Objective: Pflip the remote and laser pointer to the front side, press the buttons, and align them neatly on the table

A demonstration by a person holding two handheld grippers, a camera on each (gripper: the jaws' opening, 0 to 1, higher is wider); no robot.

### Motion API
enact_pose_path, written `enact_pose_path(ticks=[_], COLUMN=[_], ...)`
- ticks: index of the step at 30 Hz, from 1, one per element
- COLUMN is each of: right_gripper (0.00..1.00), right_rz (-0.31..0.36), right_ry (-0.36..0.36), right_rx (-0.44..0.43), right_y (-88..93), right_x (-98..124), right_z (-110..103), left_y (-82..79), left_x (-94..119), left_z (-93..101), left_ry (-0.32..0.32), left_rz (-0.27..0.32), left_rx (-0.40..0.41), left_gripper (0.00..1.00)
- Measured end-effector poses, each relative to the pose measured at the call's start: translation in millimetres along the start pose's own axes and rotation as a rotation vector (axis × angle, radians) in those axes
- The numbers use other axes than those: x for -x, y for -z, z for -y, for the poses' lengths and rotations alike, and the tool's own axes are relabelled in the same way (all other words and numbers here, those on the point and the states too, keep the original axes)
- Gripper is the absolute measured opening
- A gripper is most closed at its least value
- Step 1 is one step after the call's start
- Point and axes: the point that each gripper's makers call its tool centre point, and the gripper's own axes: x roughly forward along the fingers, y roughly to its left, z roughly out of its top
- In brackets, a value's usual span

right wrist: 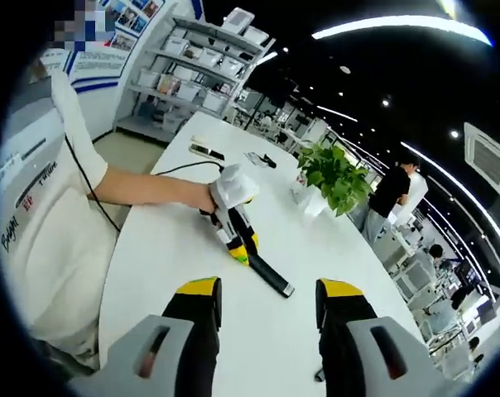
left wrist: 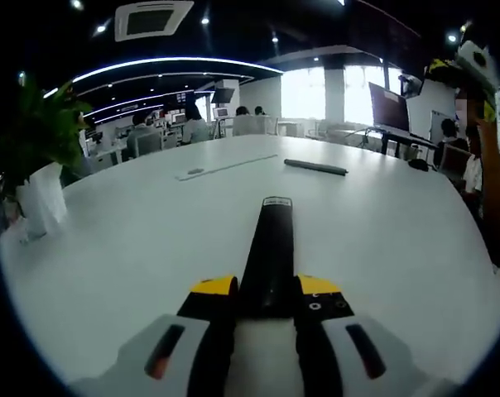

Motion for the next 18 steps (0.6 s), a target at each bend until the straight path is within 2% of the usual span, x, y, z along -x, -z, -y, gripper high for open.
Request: enact_pose_path(ticks=[3,6,8,10,11,13,16,18], right_gripper=[0.46,0.46,0.46,0.46,0.46,0.48,0.48,0.45], right_rz=[0.055,0.102,0.115,0.170,0.202,0.197,0.107,0.054], right_ry=[-0.035,-0.074,-0.096,-0.098,-0.148,-0.176,-0.112,-0.095], right_rx=[-0.021,-0.026,-0.024,-0.089,-0.087,-0.099,-0.110,-0.122], right_y=[-6.1,-13.7,-9.4,-7.9,-7.1,-1.2,20.4,32.4], right_x=[3.8,3.6,1.2,-6.0,-10.0,-15.5,-26.6,-30.5], right_z=[-4.5,1.5,7.8,21.9,20.3,21.3,35.7,38.4], left_y=[0.7,1.5,0.5,-1.0,-0.8,-0.5,-0.3,0.7], left_x=[1.8,4.3,3.9,2.1,2.2,2.4,3.1,3.9], left_z=[2.9,7.5,8.8,2.1,2.1,2.8,4.1,4.4], left_ry=[-0.002,-0.006,-0.006,-0.006,-0.005,-0.003,-0.003,-0.010], left_rz=[-0.004,-0.004,-0.003,-0.003,-0.002,-0.002,-0.002,-0.014], left_rx=[-0.001,-0.016,-0.026,-0.023,-0.021,-0.014,-0.014,0.008], left_gripper=[0.29,0.29,0.29,0.29,0.29,0.29,0.29,0.29])
